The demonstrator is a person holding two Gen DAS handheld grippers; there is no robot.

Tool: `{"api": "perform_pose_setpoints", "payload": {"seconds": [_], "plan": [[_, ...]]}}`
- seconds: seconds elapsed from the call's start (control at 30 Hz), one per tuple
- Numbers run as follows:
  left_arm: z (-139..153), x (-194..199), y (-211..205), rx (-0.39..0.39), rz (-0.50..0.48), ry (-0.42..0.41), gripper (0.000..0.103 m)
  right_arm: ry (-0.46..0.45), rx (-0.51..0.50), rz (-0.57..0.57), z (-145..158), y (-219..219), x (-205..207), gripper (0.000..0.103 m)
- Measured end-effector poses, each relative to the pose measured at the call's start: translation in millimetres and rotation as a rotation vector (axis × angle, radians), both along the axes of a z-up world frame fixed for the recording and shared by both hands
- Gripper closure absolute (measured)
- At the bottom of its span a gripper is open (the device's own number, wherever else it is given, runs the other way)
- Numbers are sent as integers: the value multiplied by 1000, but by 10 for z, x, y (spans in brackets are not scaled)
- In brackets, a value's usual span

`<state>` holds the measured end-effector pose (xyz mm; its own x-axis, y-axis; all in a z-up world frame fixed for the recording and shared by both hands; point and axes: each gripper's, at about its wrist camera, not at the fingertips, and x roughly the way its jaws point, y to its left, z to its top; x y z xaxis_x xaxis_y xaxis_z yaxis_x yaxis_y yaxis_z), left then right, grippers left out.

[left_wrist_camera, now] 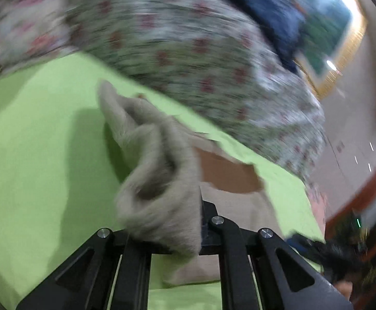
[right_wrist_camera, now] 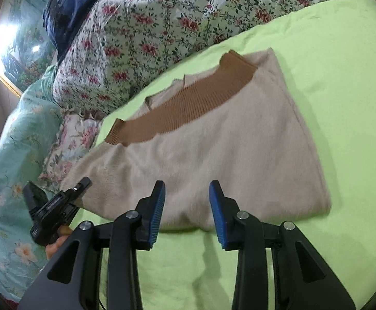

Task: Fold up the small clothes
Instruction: 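Grasp the folded sweater edge with the left gripper and fold it over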

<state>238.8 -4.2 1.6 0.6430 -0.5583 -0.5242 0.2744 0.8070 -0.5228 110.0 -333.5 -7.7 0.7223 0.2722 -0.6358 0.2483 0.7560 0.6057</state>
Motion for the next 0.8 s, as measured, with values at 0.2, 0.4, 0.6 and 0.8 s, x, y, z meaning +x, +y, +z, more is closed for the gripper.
{"api": "perform_pose_setpoints", "payload": {"seconds": [0.2,0.4,0.6,0.8], "plan": [[-109,-65,-905,117,-177,-12,95,-37,197,91,-15,-328,349,48],[-425,-130,-1285,204,-264,27,95,24,331,204,-300,-252,883,36],[-394,-164,-1248,189,-272,27,95,61,339,286,-472,-16,1624,36],[-259,-226,-1318,227,-298,-8,95,17,229,289,-266,-1,2100,88]]}}
